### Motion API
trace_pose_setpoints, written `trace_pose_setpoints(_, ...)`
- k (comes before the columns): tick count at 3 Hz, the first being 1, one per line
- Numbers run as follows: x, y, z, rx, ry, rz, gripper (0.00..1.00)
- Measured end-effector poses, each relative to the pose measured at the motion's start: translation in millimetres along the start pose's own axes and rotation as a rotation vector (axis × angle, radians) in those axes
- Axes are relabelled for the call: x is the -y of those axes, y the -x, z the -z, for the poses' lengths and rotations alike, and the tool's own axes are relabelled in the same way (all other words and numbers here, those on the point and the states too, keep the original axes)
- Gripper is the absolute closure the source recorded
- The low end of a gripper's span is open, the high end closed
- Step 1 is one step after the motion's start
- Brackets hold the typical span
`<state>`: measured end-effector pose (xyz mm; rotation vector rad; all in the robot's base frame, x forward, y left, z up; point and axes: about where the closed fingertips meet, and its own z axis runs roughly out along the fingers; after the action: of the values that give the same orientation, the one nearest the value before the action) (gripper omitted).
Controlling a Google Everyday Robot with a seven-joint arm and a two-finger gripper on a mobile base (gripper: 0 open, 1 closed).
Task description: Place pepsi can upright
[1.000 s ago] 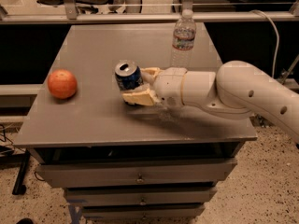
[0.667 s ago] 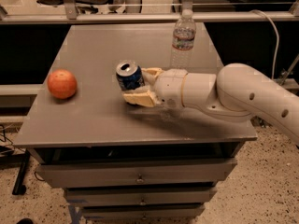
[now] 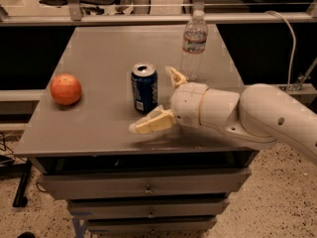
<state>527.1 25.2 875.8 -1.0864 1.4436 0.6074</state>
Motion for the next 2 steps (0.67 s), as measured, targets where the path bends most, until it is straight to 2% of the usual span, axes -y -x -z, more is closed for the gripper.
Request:
trace_pose_setpoints(1,-9.7,-5.0,22.0,0.003,-0.053,0.004,0.0)
trace_pose_setpoints(2,-18.5,-14.1,63.6,-0.002,-0.109,0.016,0.0)
